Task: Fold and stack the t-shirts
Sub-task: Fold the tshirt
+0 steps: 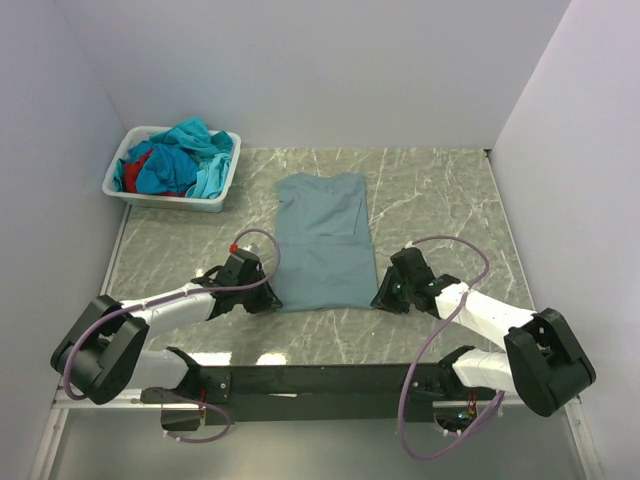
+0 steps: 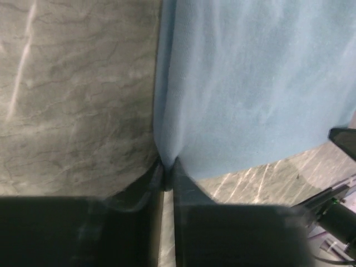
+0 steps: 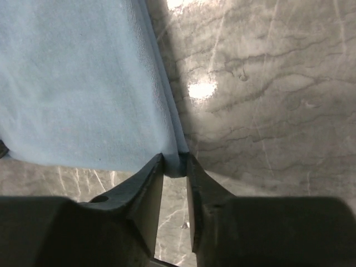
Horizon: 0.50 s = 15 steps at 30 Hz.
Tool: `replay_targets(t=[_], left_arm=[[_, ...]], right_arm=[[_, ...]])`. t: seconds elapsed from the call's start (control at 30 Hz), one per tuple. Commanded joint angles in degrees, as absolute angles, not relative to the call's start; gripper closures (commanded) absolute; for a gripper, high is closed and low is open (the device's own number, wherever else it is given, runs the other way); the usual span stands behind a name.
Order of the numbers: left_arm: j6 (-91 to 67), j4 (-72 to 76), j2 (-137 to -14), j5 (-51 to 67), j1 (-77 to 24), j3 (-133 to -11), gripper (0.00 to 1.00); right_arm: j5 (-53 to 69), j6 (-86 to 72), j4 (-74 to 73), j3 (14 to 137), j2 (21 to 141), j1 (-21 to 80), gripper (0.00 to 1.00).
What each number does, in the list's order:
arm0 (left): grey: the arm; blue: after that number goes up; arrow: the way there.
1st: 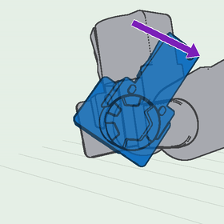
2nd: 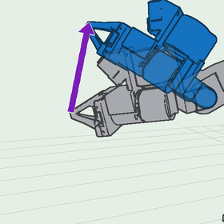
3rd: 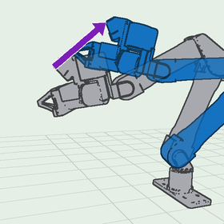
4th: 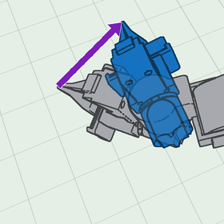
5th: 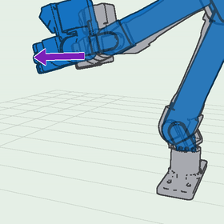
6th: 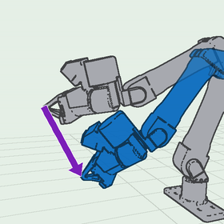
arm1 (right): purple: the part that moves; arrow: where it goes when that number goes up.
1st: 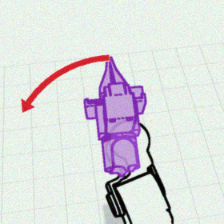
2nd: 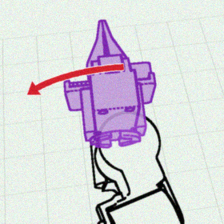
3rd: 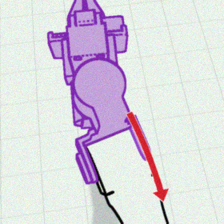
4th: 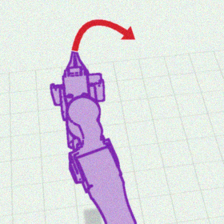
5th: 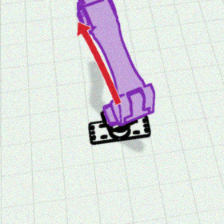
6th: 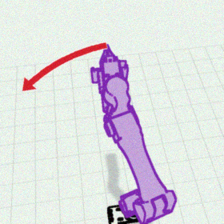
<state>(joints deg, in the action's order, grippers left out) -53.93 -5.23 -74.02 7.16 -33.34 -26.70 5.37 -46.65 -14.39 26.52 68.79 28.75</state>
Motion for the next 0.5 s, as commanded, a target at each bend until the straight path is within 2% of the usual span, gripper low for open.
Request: replay_targets(t=[0.0,0.03,0.13,0.17,0.47], left_arm=[[-52.65,-6.42,-75.67,5.45,-33.57,-26.54,0.99],[-52.47,-7.11,-75.67,5.36,-33.57,-26.72,0.99],[-51.68,-8.61,-75.06,4.83,-33.57,-27.77,0.99],[-51.33,-8.96,-74.8,4.92,-33.57,-27.95,0.99],[-51.06,-14.41,-64.79,6.5,-35.76,-27.25,0.99]], right_arm=[[5.01,-46.84,-12.83,25.58,69.78,29.09,0.73],[4.66,-46.76,-12.92,25.66,69.79,29.09,0.75],[3.69,-46.49,-13.44,26.28,69.61,29.09,0.96],[3.69,-46.49,-13.88,26.45,69.35,29.0,1.0],[7.9,-47.55,-25.04,23.3,57.23,29.71,1.0]])
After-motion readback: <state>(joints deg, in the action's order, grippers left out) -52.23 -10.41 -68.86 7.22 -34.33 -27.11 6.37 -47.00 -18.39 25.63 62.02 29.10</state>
